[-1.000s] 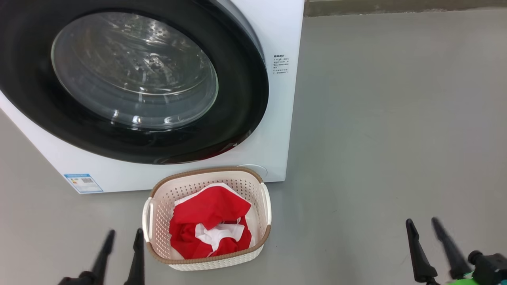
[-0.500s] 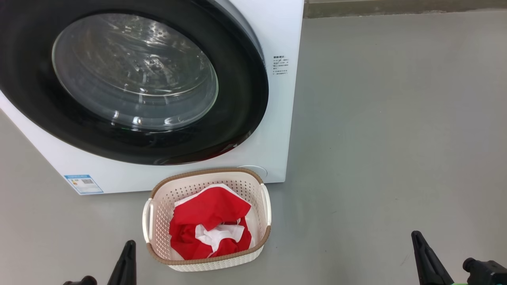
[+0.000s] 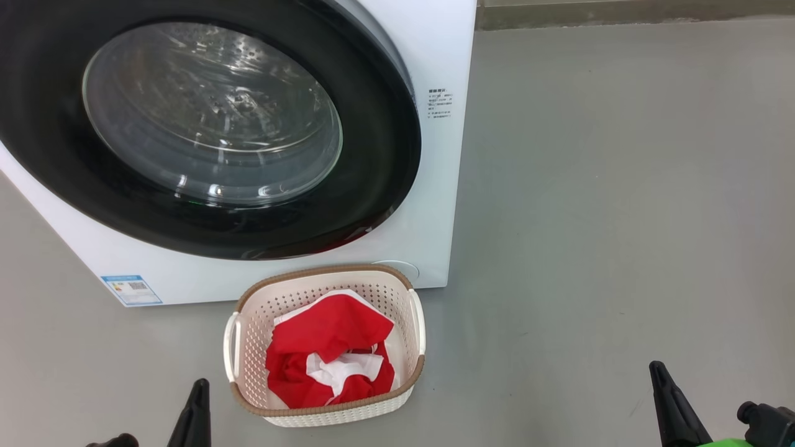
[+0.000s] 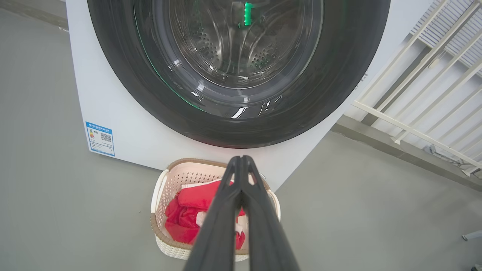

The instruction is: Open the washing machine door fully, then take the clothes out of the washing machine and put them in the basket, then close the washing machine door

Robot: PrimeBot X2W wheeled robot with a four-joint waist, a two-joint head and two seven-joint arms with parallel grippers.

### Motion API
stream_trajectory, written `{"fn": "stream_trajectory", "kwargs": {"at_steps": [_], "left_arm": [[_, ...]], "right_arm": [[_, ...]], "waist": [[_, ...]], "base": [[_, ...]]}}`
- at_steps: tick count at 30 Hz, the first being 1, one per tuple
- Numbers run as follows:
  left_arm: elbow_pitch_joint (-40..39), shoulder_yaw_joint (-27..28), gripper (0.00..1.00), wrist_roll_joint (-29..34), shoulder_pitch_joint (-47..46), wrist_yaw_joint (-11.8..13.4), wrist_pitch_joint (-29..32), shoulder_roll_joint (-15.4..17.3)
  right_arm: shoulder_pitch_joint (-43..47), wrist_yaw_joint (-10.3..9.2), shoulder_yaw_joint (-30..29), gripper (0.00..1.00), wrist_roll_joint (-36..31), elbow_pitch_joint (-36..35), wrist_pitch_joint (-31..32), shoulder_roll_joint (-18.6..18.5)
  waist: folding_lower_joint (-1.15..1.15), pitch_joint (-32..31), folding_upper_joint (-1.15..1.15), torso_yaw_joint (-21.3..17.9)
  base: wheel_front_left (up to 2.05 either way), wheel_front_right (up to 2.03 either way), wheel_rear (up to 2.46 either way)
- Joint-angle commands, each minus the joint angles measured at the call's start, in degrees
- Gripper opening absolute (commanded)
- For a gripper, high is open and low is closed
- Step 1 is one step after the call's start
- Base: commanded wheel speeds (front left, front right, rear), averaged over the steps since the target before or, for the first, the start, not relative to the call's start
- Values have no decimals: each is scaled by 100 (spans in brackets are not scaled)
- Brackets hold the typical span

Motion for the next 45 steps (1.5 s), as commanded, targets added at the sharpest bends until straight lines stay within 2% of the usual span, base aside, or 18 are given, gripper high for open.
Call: {"fn": "stream_trajectory", "kwargs": {"at_steps": [1, 45], "left_arm": [[-115, 66, 0, -211, -174, -8, 36, 80], [-81, 186, 0, -2948, -474, -22, 746, 115]], "right_arm": [[-253, -1, -17, 0, 179, -127, 54, -71], [-744, -4, -122, 0, 2608, -89, 776, -48]], "waist": [[-1, -4, 0, 0], [-1, -82, 0, 0]], "base": [[0, 0, 0], [0, 0, 0]]}}
